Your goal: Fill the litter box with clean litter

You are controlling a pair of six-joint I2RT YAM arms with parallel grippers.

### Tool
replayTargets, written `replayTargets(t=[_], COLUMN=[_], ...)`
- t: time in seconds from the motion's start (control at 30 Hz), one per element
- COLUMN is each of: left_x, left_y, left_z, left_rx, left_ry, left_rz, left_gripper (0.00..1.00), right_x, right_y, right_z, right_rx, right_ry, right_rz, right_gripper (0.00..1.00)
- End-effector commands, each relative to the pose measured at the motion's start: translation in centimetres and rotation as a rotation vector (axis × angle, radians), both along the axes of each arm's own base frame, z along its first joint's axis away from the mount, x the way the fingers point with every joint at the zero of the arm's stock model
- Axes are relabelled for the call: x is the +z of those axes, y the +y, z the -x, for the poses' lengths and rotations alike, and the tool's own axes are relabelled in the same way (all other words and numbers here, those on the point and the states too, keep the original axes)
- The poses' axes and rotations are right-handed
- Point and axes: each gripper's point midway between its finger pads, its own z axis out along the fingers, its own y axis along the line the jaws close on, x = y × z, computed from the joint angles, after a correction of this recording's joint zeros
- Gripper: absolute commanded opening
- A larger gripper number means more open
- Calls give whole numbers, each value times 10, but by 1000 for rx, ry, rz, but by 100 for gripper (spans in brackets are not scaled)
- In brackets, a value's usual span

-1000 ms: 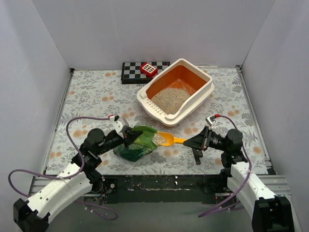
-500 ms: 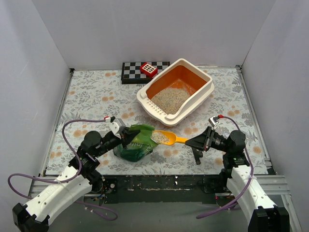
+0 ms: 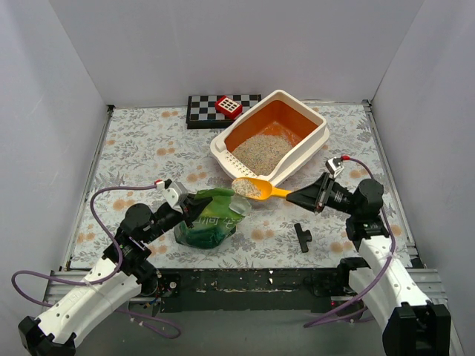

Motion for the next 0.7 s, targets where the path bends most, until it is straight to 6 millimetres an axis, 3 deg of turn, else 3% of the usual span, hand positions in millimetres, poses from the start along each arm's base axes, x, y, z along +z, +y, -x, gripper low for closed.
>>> replayTargets(t=[0.0, 0.2, 0.23, 0.33, 0.53, 0.67], left_x=[2, 3, 3, 3, 1, 0], left_y=[2, 1, 2, 2, 2, 2], left_z=[-2, 0, 0, 0, -1, -2], left_rx=[16, 8, 11, 13, 16, 21], left_ry=[-4, -1, 1, 1, 8, 13], left_rz=[10, 9, 12, 10, 0, -5], left_gripper=[0, 0, 0, 0, 0, 0], right_x=[35, 48, 49, 49, 48, 28], right_y=[-4, -10, -13, -21, -37, -56], right_z=[-26, -71, -90, -121, -177, -195], right_rx=[-52, -95, -110, -148, -232, -260], right_ry=[-79, -82, -73, -71, -134, -89], right_rz=[-9, -7, 4, 53, 308, 516], right_gripper=[1, 1, 1, 1, 1, 1])
